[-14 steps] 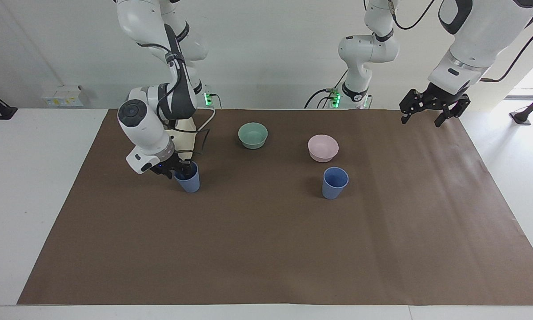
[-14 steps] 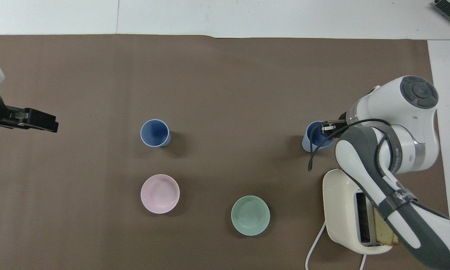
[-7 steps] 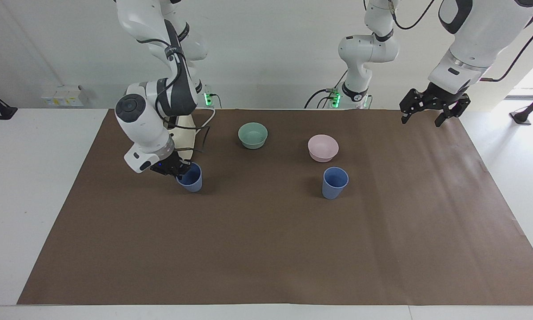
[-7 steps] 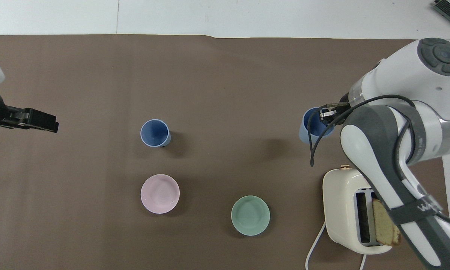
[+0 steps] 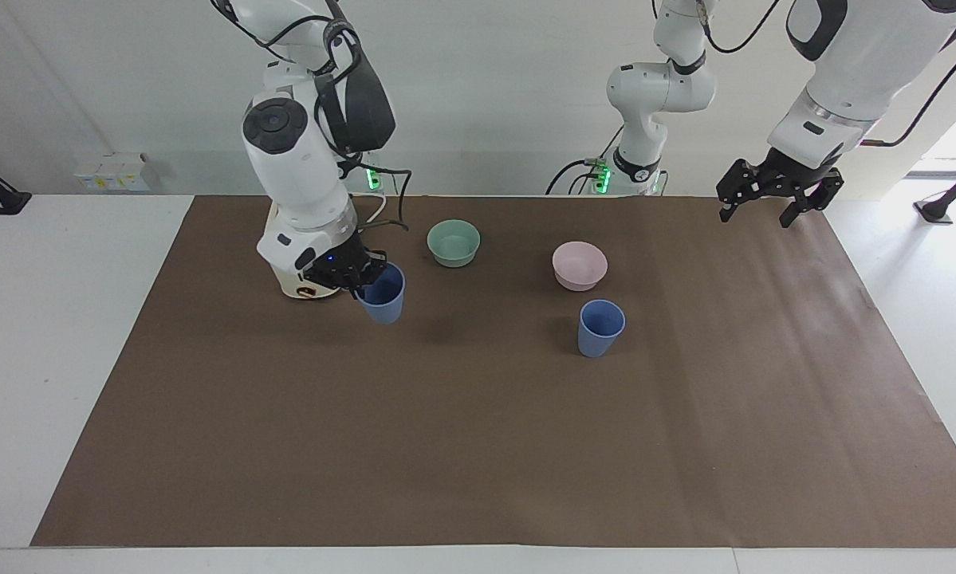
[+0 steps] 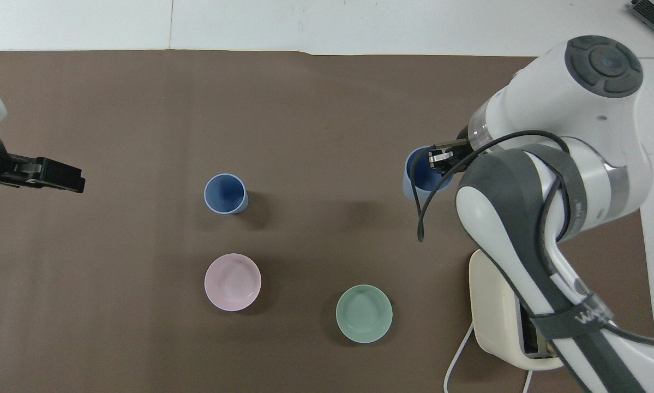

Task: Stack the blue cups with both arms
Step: 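Carry the held blue cup with the right gripper over the other cup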

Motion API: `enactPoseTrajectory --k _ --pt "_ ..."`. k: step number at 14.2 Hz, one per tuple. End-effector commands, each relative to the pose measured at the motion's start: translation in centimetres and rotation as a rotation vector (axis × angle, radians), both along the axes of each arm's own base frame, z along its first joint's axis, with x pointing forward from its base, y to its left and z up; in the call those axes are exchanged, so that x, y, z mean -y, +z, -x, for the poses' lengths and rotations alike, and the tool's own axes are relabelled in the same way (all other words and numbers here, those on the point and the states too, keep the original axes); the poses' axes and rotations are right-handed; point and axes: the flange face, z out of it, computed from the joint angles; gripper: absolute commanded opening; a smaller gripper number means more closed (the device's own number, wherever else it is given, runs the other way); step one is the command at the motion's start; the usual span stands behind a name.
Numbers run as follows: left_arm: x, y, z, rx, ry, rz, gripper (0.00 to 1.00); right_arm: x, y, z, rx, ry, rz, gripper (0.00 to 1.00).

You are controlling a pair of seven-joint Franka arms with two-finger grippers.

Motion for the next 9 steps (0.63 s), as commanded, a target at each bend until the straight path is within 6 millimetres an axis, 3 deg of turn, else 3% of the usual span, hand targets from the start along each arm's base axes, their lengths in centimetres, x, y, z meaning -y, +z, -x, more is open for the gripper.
enactPoseTrajectory --k 1,5,9 --pt "-0.4 1.0 0.3 0.005 0.0 -0.006 1.0 -3.9 1.4 -1.1 0.024 -0.021 -0.022 0.0" --pt "-0.4 1.0 0.3 0.005 0.0 -0.006 1.0 -8.3 1.9 0.2 0.055 -0.007 -0.033 0.0" --pt "-0.4 1.0 0.3 0.005 0.0 -0.006 1.0 -13.9 4.2 1.3 0.111 -0.02 -0.079 0.0"
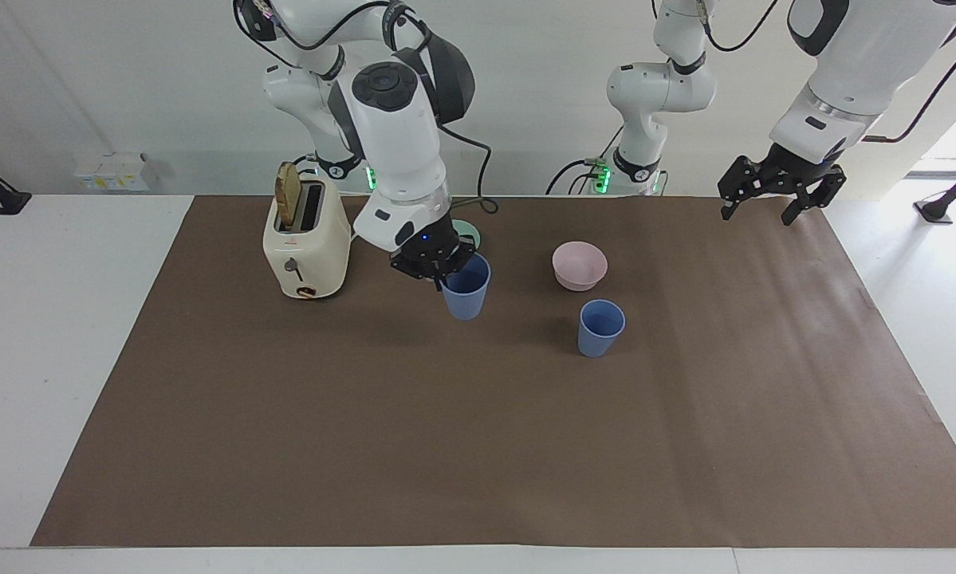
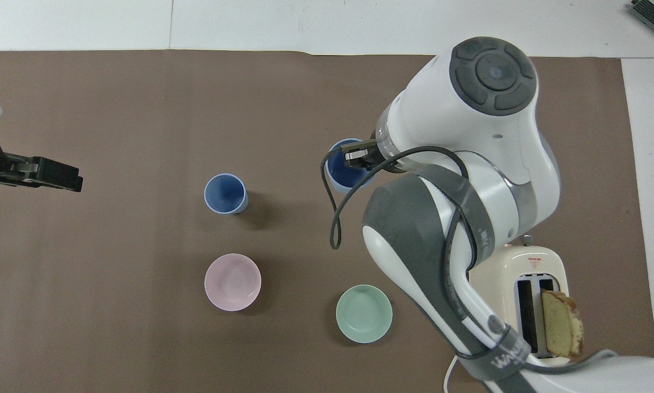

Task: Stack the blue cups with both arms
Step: 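Carry the held blue cup with the right gripper over the other cup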

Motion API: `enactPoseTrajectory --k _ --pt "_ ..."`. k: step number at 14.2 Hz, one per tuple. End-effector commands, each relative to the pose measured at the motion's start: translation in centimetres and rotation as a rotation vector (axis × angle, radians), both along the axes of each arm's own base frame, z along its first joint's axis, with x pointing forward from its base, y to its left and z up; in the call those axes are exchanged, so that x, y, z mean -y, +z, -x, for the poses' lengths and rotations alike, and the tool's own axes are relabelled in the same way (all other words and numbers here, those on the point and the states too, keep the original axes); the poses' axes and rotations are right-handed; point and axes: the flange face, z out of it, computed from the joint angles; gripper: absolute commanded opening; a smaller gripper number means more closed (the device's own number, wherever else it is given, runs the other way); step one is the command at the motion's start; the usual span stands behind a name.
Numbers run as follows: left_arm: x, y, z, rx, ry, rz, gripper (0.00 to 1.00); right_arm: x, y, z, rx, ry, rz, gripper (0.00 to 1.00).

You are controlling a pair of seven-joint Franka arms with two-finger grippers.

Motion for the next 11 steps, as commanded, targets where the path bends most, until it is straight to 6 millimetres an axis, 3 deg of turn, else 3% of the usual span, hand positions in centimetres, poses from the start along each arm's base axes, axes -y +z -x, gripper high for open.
enactPoseTrajectory --k 1,6,9,11 --pt "-0.4 0.6 0.2 -0.005 0.0 -0.007 1.0 -3.2 1.1 0.3 0.026 -0.029 -0.022 0.0" --pt "-0.4 0.6 0.2 -0.008 0.0 -0.007 1.0 -8.0 2.4 2.2 0.052 -0.034 -0.066 0.0" --pt "-0.4 0.5 0.2 -0.009 0.0 -0.008 1.0 -11.4 1.2 1.7 0.055 -0.044 -0.089 0.0" --pt "-0.4 0.5 0.3 -0.009 0.0 -0.008 1.0 -12.4 0.4 1.1 0.089 -0.038 -0.104 0.0"
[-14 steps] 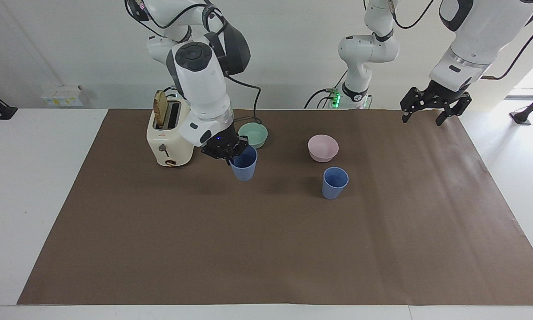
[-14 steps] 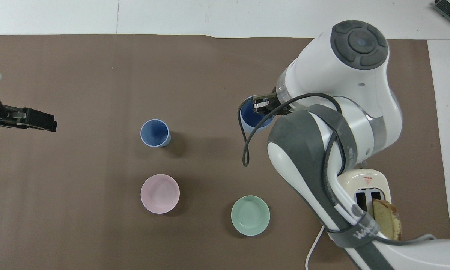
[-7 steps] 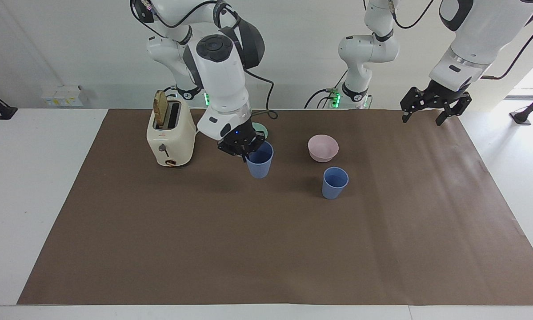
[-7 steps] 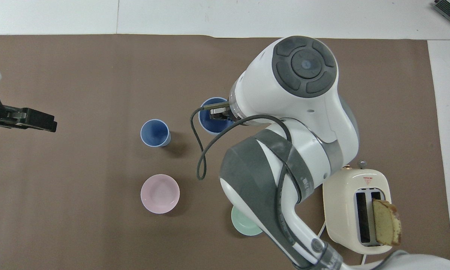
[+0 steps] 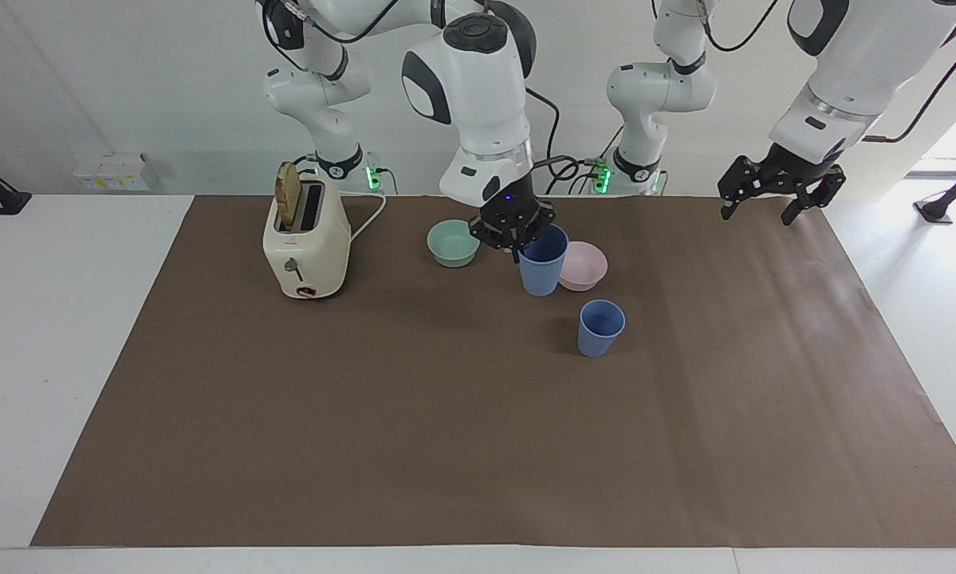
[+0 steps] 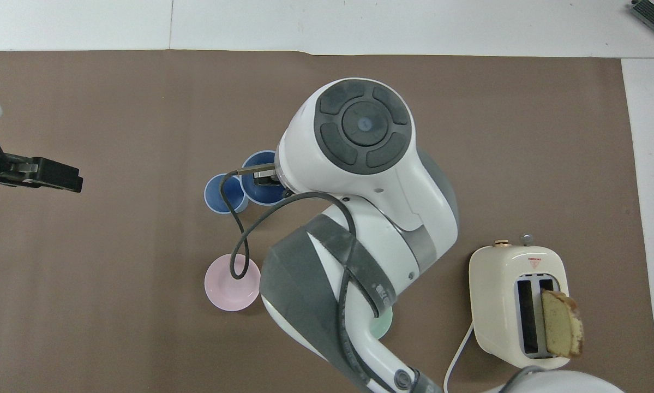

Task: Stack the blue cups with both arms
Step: 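Carry the held blue cup with the right gripper over the other cup, then lower the blue cup into the other cup and open the right gripper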

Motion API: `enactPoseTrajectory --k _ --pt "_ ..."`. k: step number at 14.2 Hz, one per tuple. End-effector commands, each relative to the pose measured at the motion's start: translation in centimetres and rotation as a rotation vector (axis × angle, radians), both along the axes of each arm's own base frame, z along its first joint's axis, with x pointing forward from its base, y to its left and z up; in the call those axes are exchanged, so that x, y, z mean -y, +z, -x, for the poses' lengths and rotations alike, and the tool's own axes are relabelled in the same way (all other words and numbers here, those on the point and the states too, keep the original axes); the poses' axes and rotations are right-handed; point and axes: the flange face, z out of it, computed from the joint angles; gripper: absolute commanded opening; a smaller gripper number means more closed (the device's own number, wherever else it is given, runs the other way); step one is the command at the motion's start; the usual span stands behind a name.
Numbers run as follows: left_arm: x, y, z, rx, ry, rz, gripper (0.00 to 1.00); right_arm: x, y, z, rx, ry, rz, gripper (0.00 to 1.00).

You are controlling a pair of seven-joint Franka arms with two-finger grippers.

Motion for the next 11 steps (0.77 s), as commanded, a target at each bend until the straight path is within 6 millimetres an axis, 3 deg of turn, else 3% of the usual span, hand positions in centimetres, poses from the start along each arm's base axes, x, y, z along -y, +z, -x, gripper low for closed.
enactPoseTrajectory --k 1,5,7,11 --pt "-0.4 0.6 0.2 -0.006 0.0 -0.007 1.0 -2.0 -1.5 -1.7 0.044 -0.015 -0.027 0.0" --pt "-0.4 0.5 0.2 -0.007 0.0 -0.007 1.0 -4.7 -3.5 -1.8 0.071 -0.029 -0.06 0.0" --pt "-0.4 0.6 0.2 -0.006 0.0 -0.007 1.0 -7.5 -5.1 -0.8 0.088 -0.06 -0.073 0.0" --pt "-0.4 0.6 0.3 -0.007 0.0 -0.007 1.0 -9.4 -6.5 0.4 0.073 -0.073 -0.067 0.0"
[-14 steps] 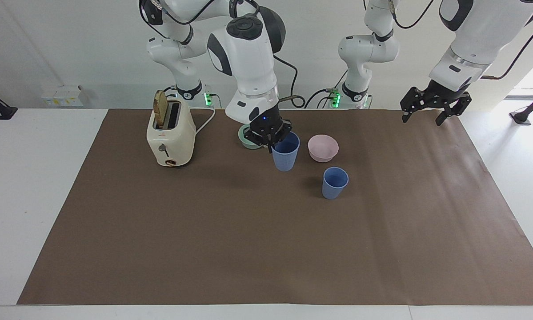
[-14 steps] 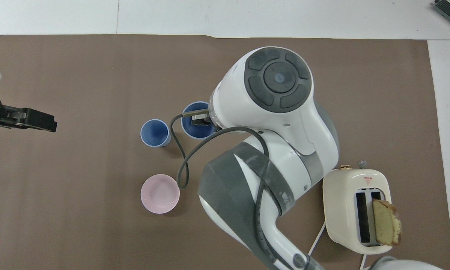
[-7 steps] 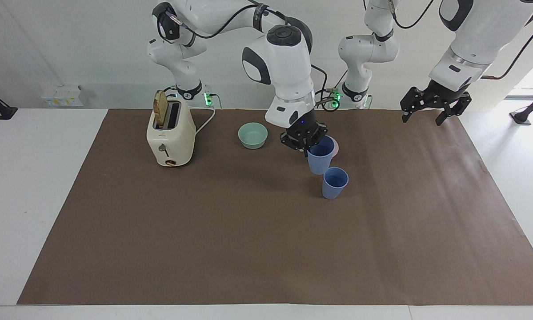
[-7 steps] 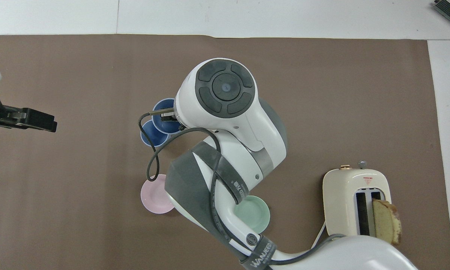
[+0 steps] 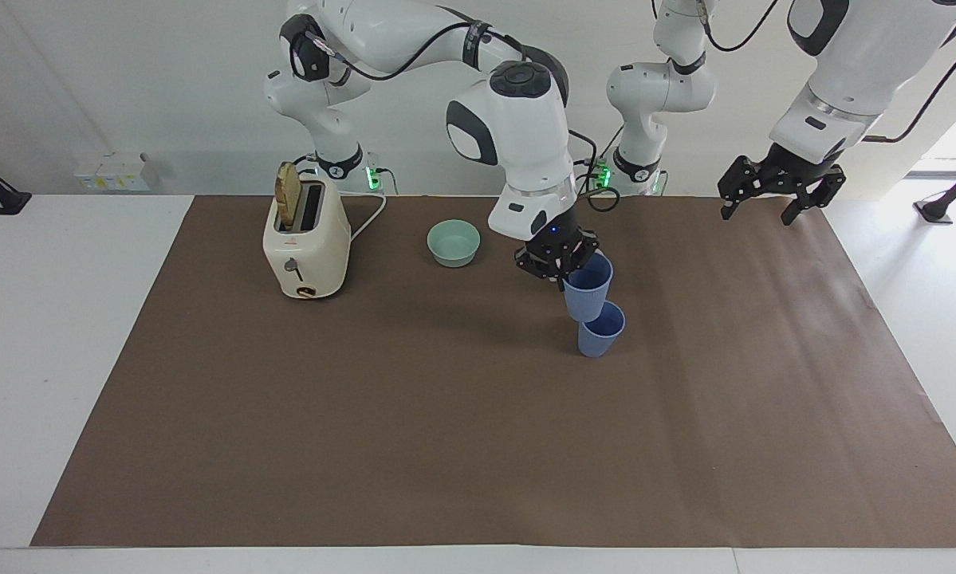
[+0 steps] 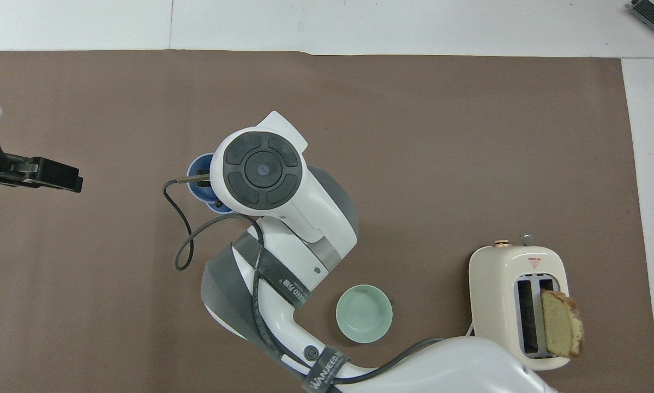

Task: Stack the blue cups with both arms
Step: 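Lower the blue cup into the other cup and open the right gripper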

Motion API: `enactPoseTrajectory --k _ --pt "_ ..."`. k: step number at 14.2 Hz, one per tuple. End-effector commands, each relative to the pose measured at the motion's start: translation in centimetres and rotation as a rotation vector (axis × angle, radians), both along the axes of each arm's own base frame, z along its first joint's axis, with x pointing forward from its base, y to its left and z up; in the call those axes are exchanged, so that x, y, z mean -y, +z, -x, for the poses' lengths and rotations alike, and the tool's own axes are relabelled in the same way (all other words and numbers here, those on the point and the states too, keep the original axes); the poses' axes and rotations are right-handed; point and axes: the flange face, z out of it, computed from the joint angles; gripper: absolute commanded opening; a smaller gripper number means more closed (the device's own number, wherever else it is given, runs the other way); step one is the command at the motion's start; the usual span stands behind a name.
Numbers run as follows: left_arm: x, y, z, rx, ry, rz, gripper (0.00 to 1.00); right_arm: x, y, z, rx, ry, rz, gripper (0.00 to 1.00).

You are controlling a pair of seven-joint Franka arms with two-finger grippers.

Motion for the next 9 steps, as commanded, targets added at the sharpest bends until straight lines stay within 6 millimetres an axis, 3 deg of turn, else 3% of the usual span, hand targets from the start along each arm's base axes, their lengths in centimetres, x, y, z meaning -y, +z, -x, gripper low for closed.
enactPoseTrajectory --k 1,9 --pt "-0.4 0.6 0.3 -0.005 0.0 -0.007 1.0 -0.8 -0.3 0.2 0.001 -0.022 0.01 0.0" --pt "-0.4 0.5 0.2 -0.008 0.0 -0.008 1.0 -0.8 -3.0 0.1 -0.029 -0.015 0.057 0.0"
